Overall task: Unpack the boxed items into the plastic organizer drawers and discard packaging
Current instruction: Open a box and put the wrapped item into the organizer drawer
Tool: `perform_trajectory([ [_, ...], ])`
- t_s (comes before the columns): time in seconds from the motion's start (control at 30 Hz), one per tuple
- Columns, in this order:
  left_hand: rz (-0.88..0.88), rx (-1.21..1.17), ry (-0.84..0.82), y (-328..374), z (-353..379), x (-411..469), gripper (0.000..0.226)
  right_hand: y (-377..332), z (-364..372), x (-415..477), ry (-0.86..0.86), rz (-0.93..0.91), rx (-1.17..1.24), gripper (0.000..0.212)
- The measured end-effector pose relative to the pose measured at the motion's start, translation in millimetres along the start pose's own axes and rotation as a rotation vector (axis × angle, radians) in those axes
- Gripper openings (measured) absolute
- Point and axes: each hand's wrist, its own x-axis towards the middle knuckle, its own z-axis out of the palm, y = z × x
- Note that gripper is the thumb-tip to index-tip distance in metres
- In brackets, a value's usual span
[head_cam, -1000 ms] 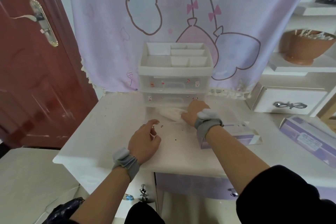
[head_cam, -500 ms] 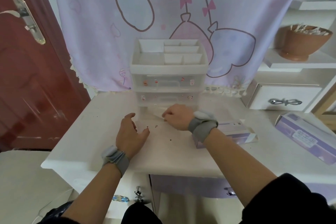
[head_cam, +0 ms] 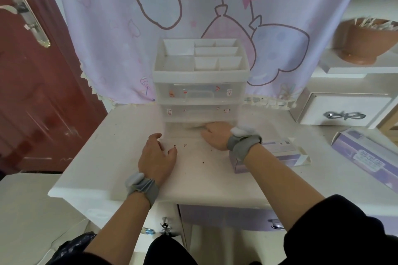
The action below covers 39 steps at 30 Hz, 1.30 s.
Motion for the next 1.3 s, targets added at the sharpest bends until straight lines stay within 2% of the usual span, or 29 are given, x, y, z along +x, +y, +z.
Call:
perform_trajectory([
  [0.13, 0.02, -0.008, 0.013, 4.1, -1.8, -4.0, 0.059, 3.9, -5.5, -17.0, 0.093, -0.064, 0.086, 0.036],
  [0.33, 0.072, -0.018, 0.131, 15.1, -4.9, -15.8, 0.057, 57.2, -29.1, -75.7, 0.484, -0.151, 0.337, 0.032],
  [0.4, 0.052, -0.037, 0.175, 15.3, -7.8, -17.6, 0.049, 82.8, -32.0, -89.9, 0.383, -0.075, 0.263, 0.042],
  [0.5, 0.034, -0.1, 0.218, 21.0, -7.8, -29.0, 0.038, 122.9, -30.3, -115.8, 0.032, 0.157, 0.033, 0.077],
  [0.57, 0.045, -0.151, 0.236, 34.5, -2.6, -44.9, 0.033, 147.5, -26.7, -137.8, -0.014, 0.206, -0.052, 0.084],
  [0.63, 0.071, -0.187, 0.223, 44.2, 3.8, -55.1, 0.029, 161.4, -21.8, -147.0, 0.049, 0.187, -0.041, 0.083],
  [0.77, 0.16, -0.267, 0.058, 84.8, 25.3, -85.2, 0.019, 182.6, -19.4, -177.3, 0.264, 0.171, 0.183, 0.088],
  [0.83, 0.139, -0.356, -0.104, 109.3, 36.8, -97.7, 0.02, 188.1, -17.0, -190.0, 0.384, 0.128, 0.265, 0.08],
  [0.93, -0.074, -0.618, -0.452, 142.1, 49.0, -109.6, 0.061, 188.5, -15.6, -203.9, 0.468, 0.066, 0.308, 0.066],
  [1.0, -0.153, -0.768, -0.597, 160.6, 59.6, -117.0, 0.075, 191.3, -15.7, -213.4, 0.487, 0.037, 0.311, 0.062],
  [1.07, -0.208, -0.873, -0.613, 172.3, 68.8, -119.3, 0.08, 193.6, -13.9, -217.1, 0.514, 0.004, 0.386, 0.062],
  [1.1, -0.226, -0.916, -0.599, 177.3, 73.1, -119.8, 0.08, 194.6, -12.4, -218.5, 0.534, 0.003, 0.497, 0.062],
  [1.2, -0.25, -1.041, -0.579, 190.7, 87.1, -119.4, 0.062, 203.7, -9.9, -225.0, 0.646, 0.11, 0.878, 0.062],
  [1.3, -0.214, -1.041, -0.512, 204.1, 99.9, -117.5, 0.056, 230.4, -7.0, -228.7, 0.759, 0.236, 0.748, 0.055],
])
